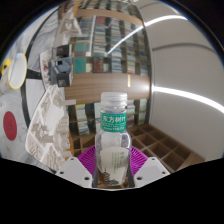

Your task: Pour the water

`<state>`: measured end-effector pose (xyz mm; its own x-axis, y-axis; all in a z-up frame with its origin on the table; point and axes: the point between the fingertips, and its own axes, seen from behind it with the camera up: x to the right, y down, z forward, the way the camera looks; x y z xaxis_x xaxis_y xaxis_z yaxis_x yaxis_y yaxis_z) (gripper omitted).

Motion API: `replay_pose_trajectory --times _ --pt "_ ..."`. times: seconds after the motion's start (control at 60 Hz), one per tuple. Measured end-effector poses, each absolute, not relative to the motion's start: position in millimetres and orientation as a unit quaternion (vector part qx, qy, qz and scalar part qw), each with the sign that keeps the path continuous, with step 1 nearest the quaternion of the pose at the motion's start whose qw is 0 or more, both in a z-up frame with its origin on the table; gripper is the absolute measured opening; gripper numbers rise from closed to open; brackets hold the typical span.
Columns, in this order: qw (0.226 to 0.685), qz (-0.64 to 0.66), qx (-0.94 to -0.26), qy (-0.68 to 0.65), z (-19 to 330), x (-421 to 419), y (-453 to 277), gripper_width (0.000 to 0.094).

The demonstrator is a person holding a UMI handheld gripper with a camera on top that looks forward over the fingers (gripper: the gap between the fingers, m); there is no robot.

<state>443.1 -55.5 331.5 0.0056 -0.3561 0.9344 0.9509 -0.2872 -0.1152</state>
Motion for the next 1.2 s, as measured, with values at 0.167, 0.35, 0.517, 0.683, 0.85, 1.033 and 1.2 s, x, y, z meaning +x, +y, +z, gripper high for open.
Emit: replay_pose_trajectory --times 0.167,0.35,0.517,0.683,0.85,1.033,1.2 --pt "0.43 -0.689 -0.349 -0.468 295.2 342.1 -7.2 0.0412" --pt "0.337 -0.7 -0.247 -0.579 229.8 301.9 15.9 0.0408" --pt "0.365 -0.685 -0.272 -0.568 226.1 297.9 19.2 0.041" --pt "0.541 -0.59 -0.422 -0.425 288.4 315.2 3.3 0.0411" --pt "0.7 -0.293 -0.623 -0.191 302.9 335.3 -0.8 0.0414" --pt "0.668 -0.07 -0.741 -0.026 211.6 351.7 10.2 0.0413" --pt "0.619 -0.018 -0.785 0.016 126.3 363.3 15.1 0.0414"
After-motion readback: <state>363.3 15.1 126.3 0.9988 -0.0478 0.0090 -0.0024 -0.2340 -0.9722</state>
